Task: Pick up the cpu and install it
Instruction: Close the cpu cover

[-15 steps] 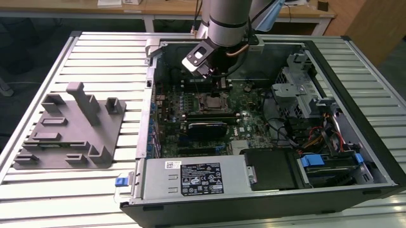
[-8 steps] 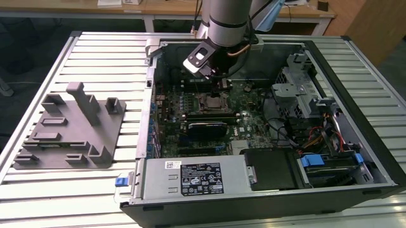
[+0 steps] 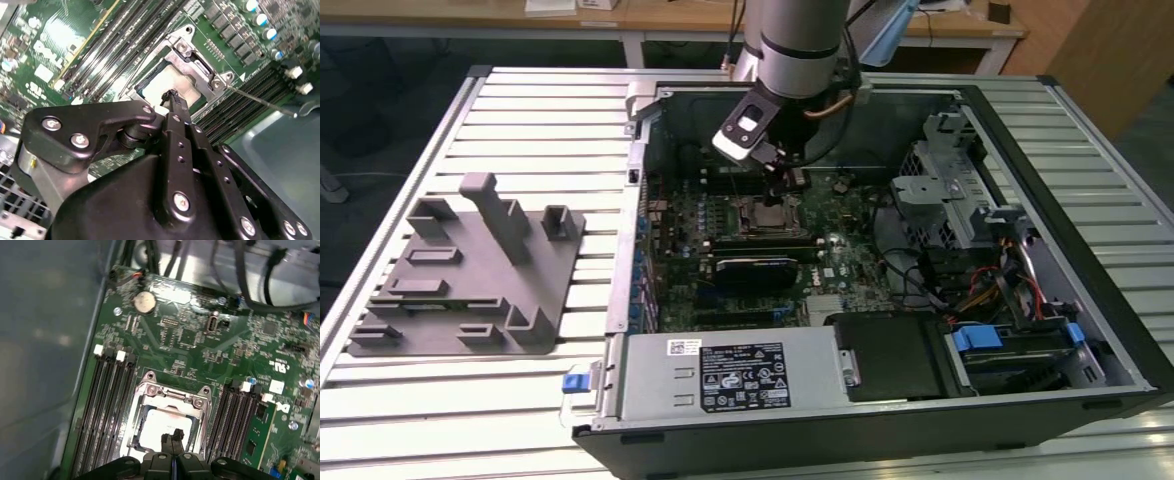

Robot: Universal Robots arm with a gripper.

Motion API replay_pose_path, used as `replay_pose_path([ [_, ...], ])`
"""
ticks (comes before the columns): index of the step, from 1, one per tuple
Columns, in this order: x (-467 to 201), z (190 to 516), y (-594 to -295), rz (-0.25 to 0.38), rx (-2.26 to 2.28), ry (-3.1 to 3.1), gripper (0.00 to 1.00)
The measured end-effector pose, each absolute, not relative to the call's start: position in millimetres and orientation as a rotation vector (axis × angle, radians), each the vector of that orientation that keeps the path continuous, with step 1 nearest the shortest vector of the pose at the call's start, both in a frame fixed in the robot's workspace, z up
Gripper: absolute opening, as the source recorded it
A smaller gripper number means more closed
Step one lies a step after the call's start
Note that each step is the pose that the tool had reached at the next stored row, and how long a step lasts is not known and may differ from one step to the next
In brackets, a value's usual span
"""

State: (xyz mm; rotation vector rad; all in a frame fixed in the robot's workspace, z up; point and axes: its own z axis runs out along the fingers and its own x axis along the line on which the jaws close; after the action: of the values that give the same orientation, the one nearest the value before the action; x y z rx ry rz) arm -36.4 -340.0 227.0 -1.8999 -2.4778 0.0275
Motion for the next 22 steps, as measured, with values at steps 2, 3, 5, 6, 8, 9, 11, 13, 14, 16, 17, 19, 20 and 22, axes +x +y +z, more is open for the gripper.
replay_pose_path([
  [2, -36.4, 226.9, -340.0, 0.028, -1.855, -2.512, 0.11],
  [3, -36.4, 226.9, -340.0, 0.028, -1.832, -2.529, 0.11],
  [5, -36.4, 226.8, -340.0, 0.029, -1.786, -2.562, 0.11],
  [6, -36.4, 226.7, -340.0, 0.029, -1.763, -2.578, 0.11],
  [8, -36.4, 226.6, -340.0, 0.03, -1.715, -2.611, 0.11],
  [9, -36.4, 226.5, -340.0, 0.03, -1.692, -2.626, 0.11],
  [11, -36.4, 226.4, -340.0, 0.03, -1.645, -2.656, 0.11],
  [13, -36.4, 226.2, -340.0, 0.031, -1.597, -2.686, 0.11],
  [14, -36.4, 226.1, -340.0, 0.031, -1.572, -2.701, 0.11],
  [16, -36.4, 226.0, -340.0, 0.032, -1.522, -2.729, 0.11],
  [17, -36.4, 225.9, -340.0, 0.032, -1.497, -2.743, 0.11],
  [19, -36.4, 225.8, -340.0, 0.032, -1.448, -2.77, 0.11],
  [20, -36.4, 225.7, -340.0, 0.032, -1.423, -2.783, 0.11],
  [22, -36.5, 225.6, -340.0, 0.033, -1.373, -2.809, 0.11],
])
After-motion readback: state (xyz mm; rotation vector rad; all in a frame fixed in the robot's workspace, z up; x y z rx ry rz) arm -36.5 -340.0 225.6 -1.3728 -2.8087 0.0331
